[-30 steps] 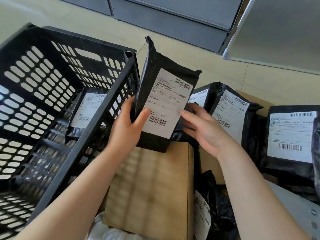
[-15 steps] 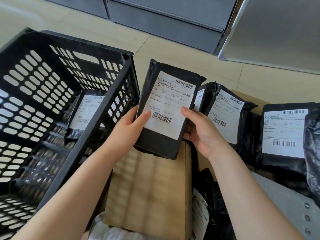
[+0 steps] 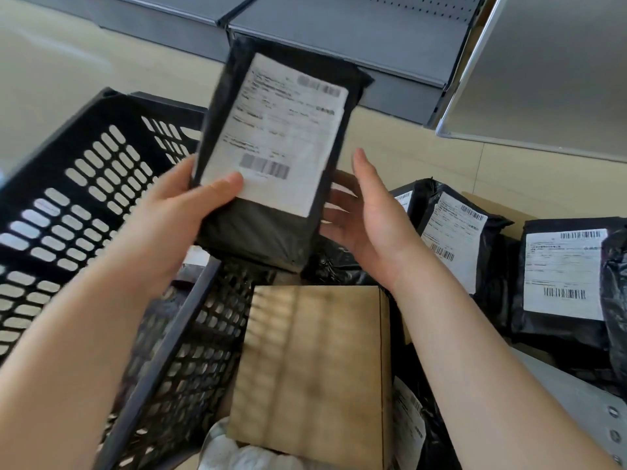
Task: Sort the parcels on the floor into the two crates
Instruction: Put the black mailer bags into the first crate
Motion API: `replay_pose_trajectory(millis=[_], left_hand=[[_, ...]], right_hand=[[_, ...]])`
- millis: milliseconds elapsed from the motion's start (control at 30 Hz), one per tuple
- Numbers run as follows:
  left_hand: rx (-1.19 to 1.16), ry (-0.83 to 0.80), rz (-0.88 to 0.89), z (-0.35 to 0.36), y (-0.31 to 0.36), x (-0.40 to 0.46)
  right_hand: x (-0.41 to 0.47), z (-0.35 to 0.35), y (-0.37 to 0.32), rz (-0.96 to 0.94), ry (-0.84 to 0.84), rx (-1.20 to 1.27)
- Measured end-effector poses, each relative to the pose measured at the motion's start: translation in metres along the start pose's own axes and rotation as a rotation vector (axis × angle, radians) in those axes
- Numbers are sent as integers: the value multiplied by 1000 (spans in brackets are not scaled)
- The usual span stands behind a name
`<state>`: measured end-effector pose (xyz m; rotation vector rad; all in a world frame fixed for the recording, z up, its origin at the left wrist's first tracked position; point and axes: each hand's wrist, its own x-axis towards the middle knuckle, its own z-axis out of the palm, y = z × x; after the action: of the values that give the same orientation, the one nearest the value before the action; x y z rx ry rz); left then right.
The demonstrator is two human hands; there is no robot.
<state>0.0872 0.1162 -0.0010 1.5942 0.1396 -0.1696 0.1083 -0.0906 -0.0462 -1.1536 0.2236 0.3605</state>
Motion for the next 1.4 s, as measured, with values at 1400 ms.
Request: replay_pose_trajectory(millis=[1400], left_hand=[[361,-199,-841,-159,-137,-15]], right_hand=[[30,87,99,-416,76,-1205]])
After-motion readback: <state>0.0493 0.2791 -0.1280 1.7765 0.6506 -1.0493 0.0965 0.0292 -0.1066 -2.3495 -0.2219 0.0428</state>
